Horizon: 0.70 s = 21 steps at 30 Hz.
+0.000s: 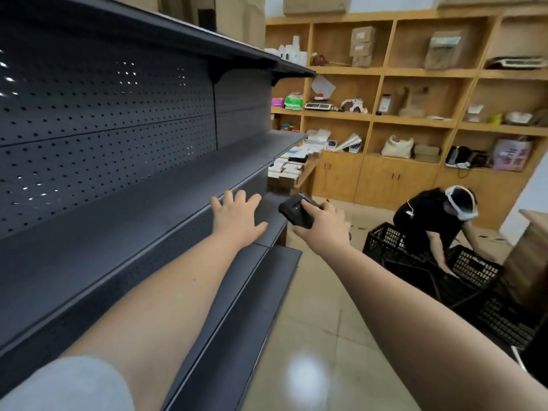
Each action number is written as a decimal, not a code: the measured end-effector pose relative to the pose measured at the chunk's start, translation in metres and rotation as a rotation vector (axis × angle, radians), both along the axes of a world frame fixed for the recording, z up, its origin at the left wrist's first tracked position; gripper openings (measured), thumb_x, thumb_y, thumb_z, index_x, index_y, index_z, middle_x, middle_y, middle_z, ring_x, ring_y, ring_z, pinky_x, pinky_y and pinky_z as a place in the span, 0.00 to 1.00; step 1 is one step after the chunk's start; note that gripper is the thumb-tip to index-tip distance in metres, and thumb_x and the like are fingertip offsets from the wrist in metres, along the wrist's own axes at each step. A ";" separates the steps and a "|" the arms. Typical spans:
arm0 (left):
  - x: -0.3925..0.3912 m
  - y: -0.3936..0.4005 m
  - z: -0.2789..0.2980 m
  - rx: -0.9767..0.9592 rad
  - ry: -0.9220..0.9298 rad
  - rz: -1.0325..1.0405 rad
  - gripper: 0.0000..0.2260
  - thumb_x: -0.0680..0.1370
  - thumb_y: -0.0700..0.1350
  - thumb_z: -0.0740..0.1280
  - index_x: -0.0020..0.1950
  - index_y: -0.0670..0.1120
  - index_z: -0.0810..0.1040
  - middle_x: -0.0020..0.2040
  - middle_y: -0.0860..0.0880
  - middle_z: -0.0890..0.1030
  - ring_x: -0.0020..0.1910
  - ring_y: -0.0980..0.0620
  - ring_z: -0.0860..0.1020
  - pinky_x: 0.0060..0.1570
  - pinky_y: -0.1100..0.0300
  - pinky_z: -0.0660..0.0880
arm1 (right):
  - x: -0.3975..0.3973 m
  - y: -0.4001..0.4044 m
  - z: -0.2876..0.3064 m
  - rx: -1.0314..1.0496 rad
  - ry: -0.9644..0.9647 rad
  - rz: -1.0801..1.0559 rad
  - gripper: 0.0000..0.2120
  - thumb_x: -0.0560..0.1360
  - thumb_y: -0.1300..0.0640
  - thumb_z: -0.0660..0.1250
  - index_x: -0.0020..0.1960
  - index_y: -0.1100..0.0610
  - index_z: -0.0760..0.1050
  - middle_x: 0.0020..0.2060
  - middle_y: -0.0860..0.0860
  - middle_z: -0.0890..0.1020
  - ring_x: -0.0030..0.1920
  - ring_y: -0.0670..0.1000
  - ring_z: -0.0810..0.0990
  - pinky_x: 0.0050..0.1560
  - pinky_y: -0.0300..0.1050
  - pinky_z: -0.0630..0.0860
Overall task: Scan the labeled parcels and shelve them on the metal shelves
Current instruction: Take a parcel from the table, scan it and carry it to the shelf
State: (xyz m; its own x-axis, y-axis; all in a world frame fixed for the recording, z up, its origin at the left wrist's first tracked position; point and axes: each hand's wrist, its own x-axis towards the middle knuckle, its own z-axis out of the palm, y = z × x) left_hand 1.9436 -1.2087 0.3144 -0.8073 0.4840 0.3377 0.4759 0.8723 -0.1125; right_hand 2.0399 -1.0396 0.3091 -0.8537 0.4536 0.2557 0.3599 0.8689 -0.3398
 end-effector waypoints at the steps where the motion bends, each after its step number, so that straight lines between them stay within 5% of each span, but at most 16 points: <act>1: -0.023 0.020 -0.003 -0.005 0.007 -0.027 0.29 0.77 0.67 0.60 0.74 0.56 0.63 0.70 0.46 0.70 0.69 0.41 0.66 0.65 0.40 0.64 | -0.021 0.018 -0.002 0.004 -0.002 -0.015 0.32 0.75 0.36 0.65 0.76 0.39 0.59 0.68 0.54 0.68 0.66 0.60 0.64 0.64 0.59 0.64; 11: -0.250 0.246 -0.010 0.095 -0.102 -0.253 0.30 0.77 0.64 0.63 0.76 0.54 0.62 0.70 0.44 0.69 0.68 0.40 0.67 0.61 0.44 0.68 | -0.218 0.210 -0.008 -0.014 -0.024 -0.212 0.32 0.75 0.37 0.65 0.76 0.39 0.60 0.66 0.53 0.69 0.64 0.59 0.66 0.63 0.58 0.64; 21: -0.429 0.484 -0.052 0.048 -0.153 -0.260 0.31 0.77 0.64 0.64 0.77 0.56 0.61 0.73 0.44 0.66 0.70 0.39 0.65 0.63 0.42 0.67 | -0.389 0.447 -0.040 0.075 -0.073 -0.201 0.30 0.74 0.38 0.66 0.74 0.40 0.62 0.61 0.54 0.71 0.61 0.59 0.68 0.58 0.56 0.66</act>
State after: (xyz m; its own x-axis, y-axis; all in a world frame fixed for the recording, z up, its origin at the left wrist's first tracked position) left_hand 1.5149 -0.7247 0.2624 -0.7014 0.6680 0.2488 0.6925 0.7212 0.0160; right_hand 1.6509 -0.5930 0.2695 -0.7655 0.5988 0.2357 0.5499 0.7989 -0.2437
